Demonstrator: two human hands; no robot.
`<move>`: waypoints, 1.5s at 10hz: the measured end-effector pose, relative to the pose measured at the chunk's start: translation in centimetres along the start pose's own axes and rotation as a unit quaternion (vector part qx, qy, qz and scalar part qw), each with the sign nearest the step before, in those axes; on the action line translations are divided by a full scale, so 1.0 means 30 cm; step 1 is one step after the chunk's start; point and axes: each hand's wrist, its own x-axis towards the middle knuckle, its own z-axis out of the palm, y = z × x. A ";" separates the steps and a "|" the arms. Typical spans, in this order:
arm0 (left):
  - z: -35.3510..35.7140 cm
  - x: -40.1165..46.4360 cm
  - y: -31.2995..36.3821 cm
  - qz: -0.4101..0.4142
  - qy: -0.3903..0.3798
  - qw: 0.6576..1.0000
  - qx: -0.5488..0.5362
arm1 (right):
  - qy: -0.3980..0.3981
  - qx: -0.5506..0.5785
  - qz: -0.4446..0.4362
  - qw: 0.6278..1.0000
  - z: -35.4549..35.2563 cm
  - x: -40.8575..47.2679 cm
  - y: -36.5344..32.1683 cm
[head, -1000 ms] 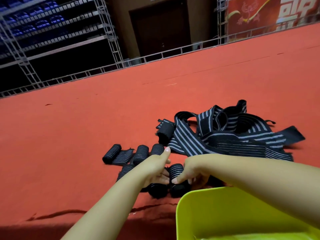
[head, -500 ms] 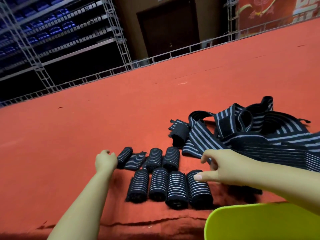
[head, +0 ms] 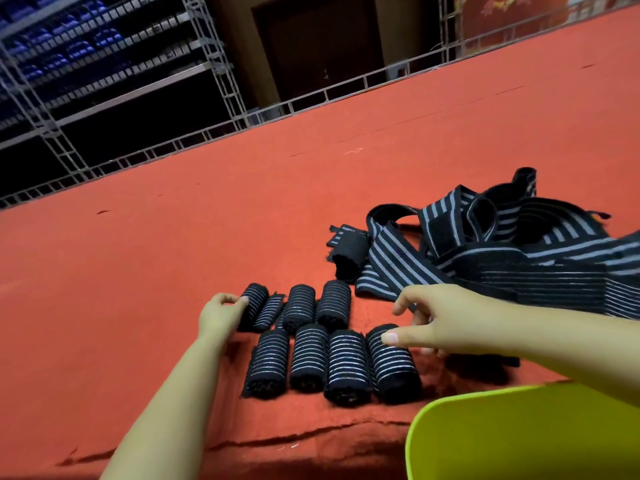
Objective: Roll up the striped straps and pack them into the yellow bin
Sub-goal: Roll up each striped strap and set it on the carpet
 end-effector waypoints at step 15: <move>0.384 -0.855 0.659 0.370 -0.282 0.863 0.198 | 0.069 0.040 0.110 0.991 -0.572 -0.610 -0.005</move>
